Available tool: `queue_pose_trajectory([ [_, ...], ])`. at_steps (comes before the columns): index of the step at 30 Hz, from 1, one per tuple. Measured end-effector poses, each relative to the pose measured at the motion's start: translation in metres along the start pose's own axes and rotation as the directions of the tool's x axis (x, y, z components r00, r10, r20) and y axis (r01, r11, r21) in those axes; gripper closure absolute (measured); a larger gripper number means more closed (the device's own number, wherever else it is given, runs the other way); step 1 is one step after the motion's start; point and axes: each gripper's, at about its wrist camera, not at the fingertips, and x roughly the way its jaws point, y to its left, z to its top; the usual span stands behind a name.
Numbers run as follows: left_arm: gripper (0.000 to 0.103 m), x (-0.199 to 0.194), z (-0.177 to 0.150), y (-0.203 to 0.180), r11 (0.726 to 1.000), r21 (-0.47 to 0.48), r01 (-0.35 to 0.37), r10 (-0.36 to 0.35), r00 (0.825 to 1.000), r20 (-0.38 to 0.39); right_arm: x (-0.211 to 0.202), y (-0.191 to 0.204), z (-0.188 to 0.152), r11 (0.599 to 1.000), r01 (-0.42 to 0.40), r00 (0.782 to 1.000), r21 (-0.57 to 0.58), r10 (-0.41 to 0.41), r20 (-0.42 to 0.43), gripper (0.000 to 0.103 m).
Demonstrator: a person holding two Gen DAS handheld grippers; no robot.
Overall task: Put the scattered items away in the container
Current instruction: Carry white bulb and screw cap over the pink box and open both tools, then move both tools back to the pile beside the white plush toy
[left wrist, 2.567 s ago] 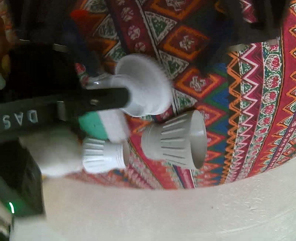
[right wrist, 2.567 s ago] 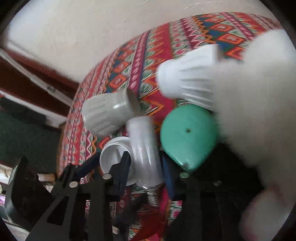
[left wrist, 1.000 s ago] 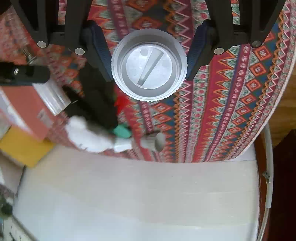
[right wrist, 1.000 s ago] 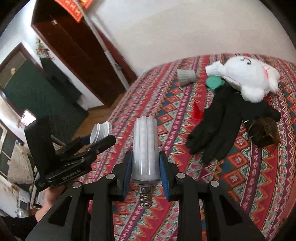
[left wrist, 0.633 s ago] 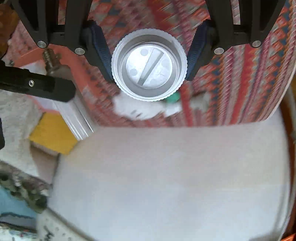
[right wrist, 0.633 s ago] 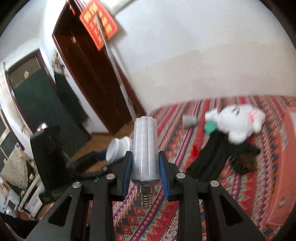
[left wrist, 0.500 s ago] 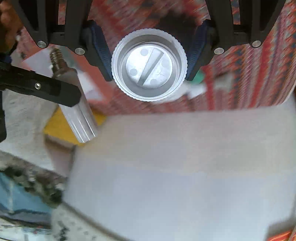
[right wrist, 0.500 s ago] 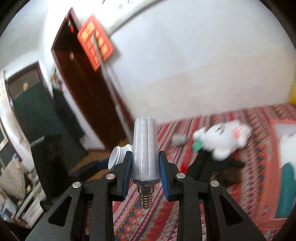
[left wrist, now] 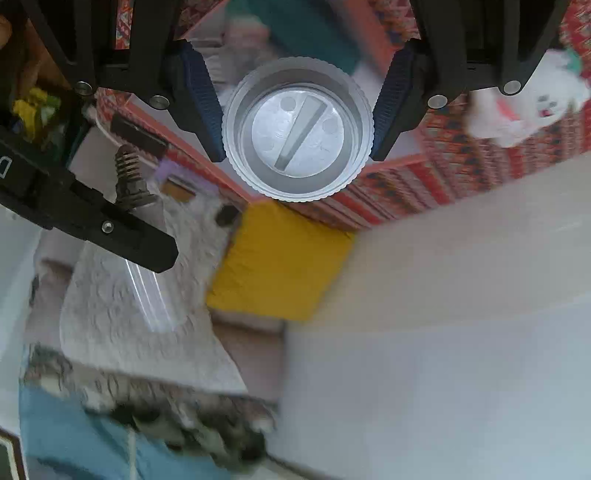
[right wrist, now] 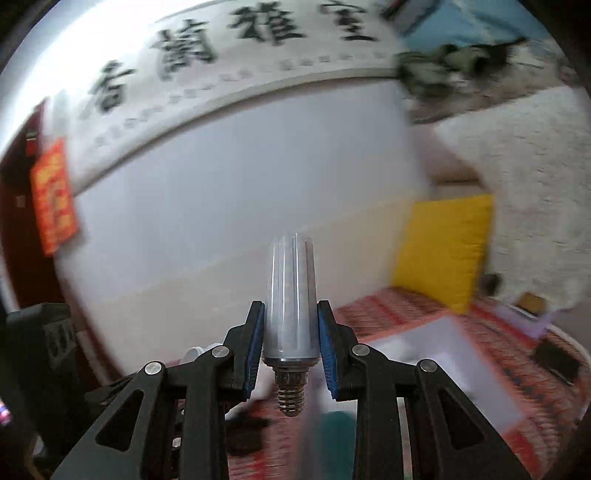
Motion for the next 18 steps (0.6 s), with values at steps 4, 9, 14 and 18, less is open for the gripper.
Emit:
queue_pose_trajectory([
  [4, 0.037, 0.053, -0.008, -0.006, 1.0, 0.01, -0.023, 0.024, 0.995, -0.096, 0.028, -0.047, -0.006, 0.995, 0.09, 0.994, 0.051, -0.086, -0.072, 0.073],
  [9, 0.027, 0.082, -0.016, 0.011, 0.996, -0.074, -0.054, 0.04, 0.984, -0.172, 0.068, -0.092, -0.022, 0.977, 0.192, 0.963, 0.091, -0.17, -0.208, 0.055],
  [14, 0.021, 0.067, -0.011, 0.015, 0.995, -0.072, -0.068, 0.058, 0.989, -0.138, 0.067, -0.098, -0.023, 0.975, 0.182, 0.969, 0.126, -0.156, -0.191, 0.029],
  [18, 0.019, 0.036, -0.011, 0.019, 0.995, -0.068, -0.08, 0.073, 0.993, -0.096, 0.063, -0.084, -0.022, 0.982, 0.149, 0.976, 0.112, -0.129, -0.173, 0.029],
])
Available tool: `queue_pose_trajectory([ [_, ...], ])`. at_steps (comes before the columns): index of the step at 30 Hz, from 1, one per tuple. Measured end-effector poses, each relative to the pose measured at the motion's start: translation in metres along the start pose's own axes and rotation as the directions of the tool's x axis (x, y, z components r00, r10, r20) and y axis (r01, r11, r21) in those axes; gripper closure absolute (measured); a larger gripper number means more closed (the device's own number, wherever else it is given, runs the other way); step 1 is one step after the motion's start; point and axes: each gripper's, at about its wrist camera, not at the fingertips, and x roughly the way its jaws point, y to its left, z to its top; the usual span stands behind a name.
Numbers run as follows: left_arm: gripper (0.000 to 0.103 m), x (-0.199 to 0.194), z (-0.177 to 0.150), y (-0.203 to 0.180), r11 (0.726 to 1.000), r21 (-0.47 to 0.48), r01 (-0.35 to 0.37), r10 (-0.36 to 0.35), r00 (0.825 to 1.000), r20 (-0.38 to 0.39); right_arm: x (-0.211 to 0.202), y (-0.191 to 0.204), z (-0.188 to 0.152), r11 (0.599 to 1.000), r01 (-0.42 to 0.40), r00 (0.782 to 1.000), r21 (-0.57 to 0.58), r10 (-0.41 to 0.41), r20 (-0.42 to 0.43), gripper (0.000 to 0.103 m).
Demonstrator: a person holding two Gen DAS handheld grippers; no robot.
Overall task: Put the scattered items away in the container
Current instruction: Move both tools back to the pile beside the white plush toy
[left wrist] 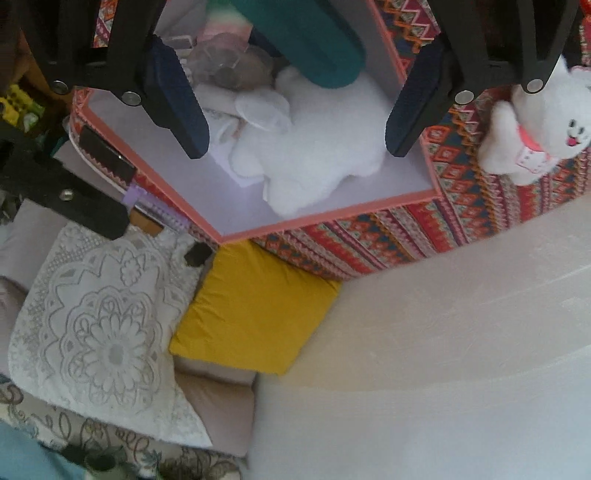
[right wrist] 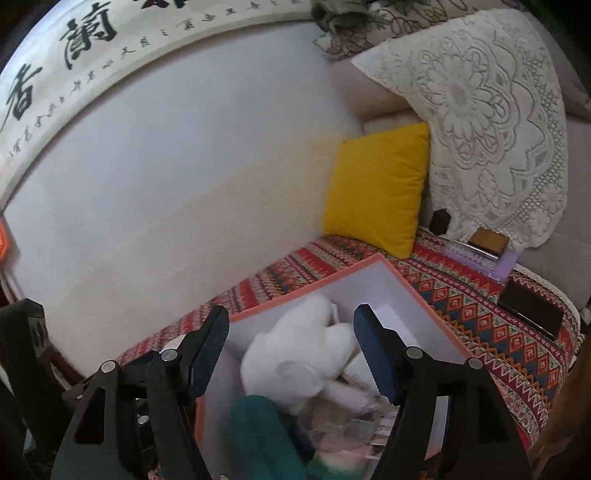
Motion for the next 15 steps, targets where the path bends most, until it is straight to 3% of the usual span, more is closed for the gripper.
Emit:
queue_pose_trajectory([
  [5, 0.016, -0.041, -0.007, 0.017, 0.999, -0.007, -0.044, 0.044, 0.998, 0.046, -0.009, 0.03, -0.004, 0.998, -0.031, 0.999, -0.052, 0.032, 0.017, 0.029],
  [11, 0.012, -0.107, -0.029, 0.066, 0.989, -0.075, -0.128, 0.135, 0.987, 0.089, -0.026, 0.08, -0.016, 0.987, -0.087, 0.995, -0.132, 0.092, 0.031, 0.029],
  [15, 0.007, -0.155, -0.07, 0.123, 0.953, -0.141, -0.267, 0.28, 0.956, 0.087, -0.033, 0.129, -0.037, 0.964, -0.153, 0.987, -0.218, 0.161, 0.02, 0.029],
])
